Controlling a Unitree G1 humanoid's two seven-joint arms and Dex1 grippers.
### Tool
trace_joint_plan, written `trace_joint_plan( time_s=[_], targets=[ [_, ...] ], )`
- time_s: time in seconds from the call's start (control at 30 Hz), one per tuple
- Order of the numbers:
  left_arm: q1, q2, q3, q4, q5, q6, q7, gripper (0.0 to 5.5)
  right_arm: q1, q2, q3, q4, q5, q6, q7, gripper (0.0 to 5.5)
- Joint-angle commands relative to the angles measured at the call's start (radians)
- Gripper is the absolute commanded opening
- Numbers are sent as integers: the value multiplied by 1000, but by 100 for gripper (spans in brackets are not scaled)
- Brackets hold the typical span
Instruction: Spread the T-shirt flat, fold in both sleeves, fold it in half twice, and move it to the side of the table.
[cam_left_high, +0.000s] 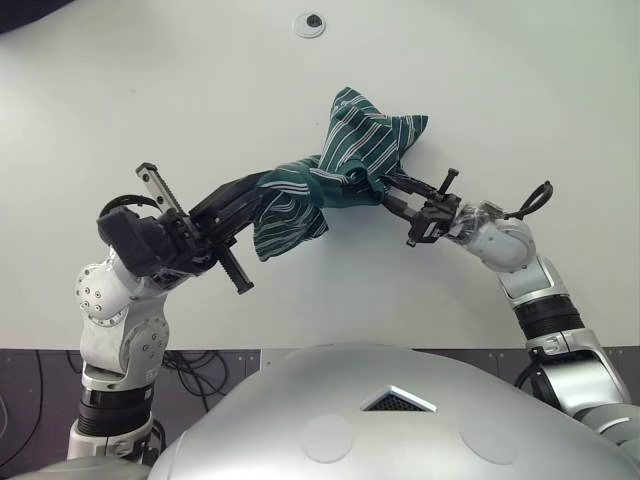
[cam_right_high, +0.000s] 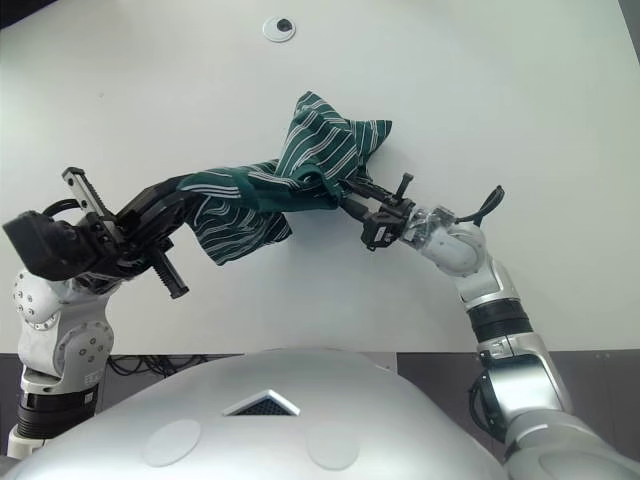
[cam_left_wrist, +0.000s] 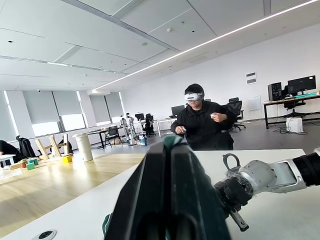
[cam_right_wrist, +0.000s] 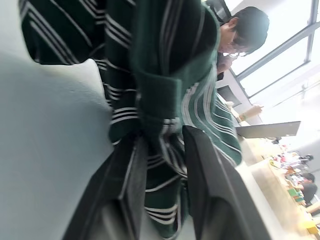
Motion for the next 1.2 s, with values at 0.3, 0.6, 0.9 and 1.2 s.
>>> trace_joint_plan(
  time_s=[0.3,0.6,0.9,1.2],
  targets=[
    [-215,38,70,136,295,-66,81,0,-120,33,-97,-34,200,98,-53,5],
    [-1161,266,-170,968,1147,-433,257,0,-704,-47,-203,217,218,385,-44,5],
    [-1863,149,-395,1670,1441,-374,565,0,-1286,-51,-152,775,46,434,-195,5],
    [-1982,123,-397,1835,1405,-320,794,0,-1414,-118,-91,904,-95,286,-441,5]
  ],
)
